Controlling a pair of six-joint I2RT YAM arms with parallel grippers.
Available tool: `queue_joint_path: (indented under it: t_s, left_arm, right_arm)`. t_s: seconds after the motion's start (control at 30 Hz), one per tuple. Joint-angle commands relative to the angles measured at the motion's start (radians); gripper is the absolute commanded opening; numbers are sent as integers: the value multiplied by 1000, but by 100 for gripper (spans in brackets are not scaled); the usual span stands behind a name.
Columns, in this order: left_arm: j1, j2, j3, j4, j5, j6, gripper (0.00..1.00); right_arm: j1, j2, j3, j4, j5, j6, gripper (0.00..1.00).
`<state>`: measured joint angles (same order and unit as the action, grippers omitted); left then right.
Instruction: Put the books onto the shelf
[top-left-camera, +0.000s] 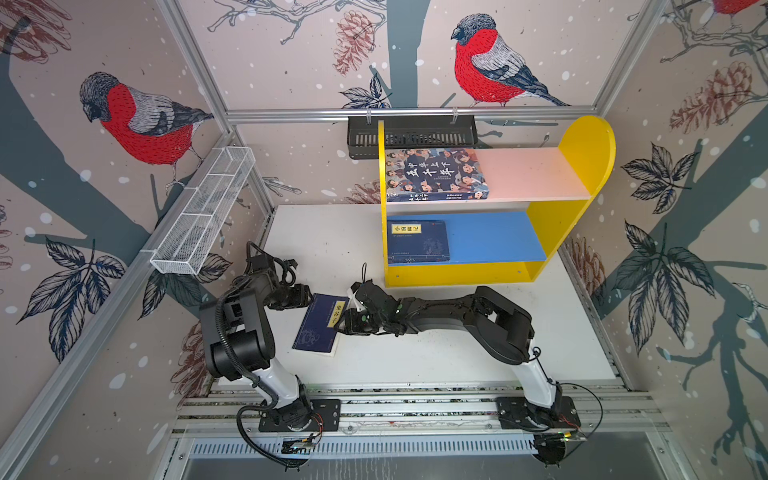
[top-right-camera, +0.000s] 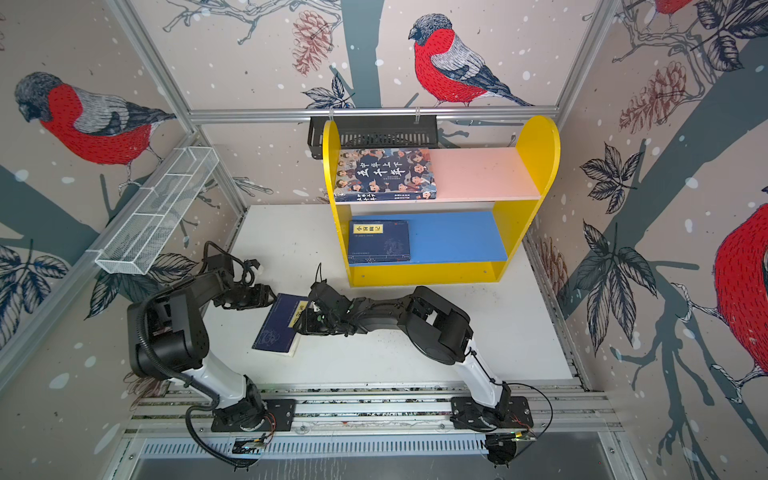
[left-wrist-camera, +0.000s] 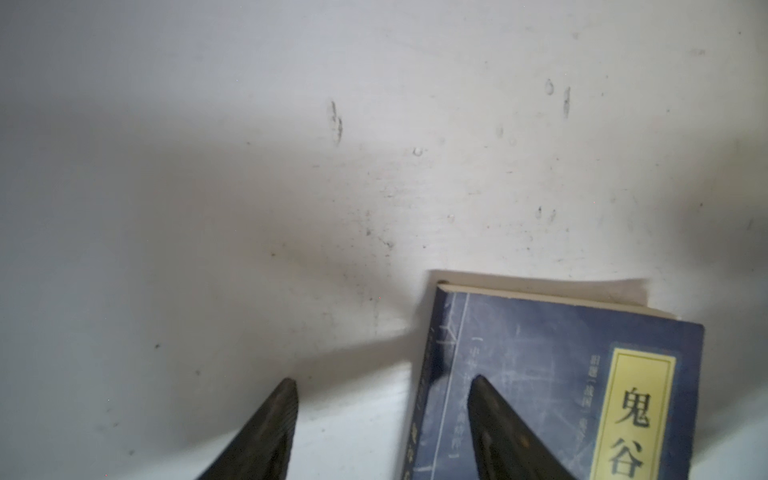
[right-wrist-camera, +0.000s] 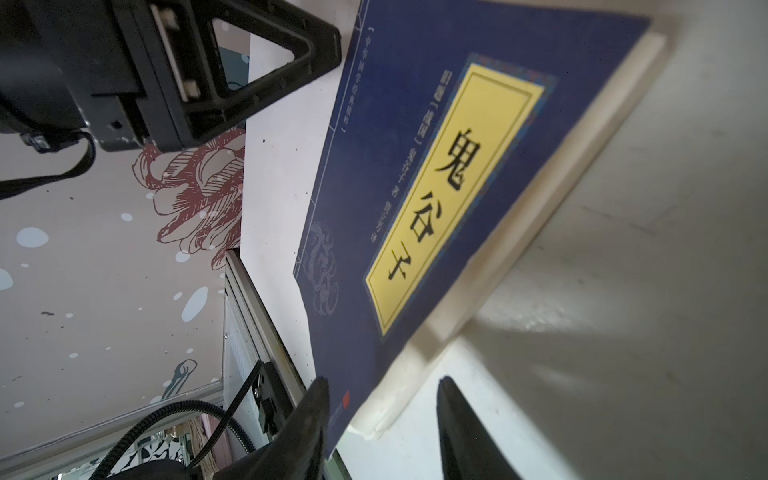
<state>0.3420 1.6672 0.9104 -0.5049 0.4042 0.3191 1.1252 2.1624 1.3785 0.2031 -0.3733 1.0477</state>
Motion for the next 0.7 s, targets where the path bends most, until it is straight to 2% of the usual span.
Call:
queue_joint_path:
  t_s: [0.0,0.17,0.67]
  left_arm:
    - [-1,26,0,-115,59,107,65]
    - [-1,52,-1,-161,111,184,61]
    - [-1,61,-9,-246,220,325,60]
  right_arm:
    - [3,9,17,51,-21,15,43]
    - [4,26,30,62,-36,21,39]
    - [-7,50,17,145,-58,72,34]
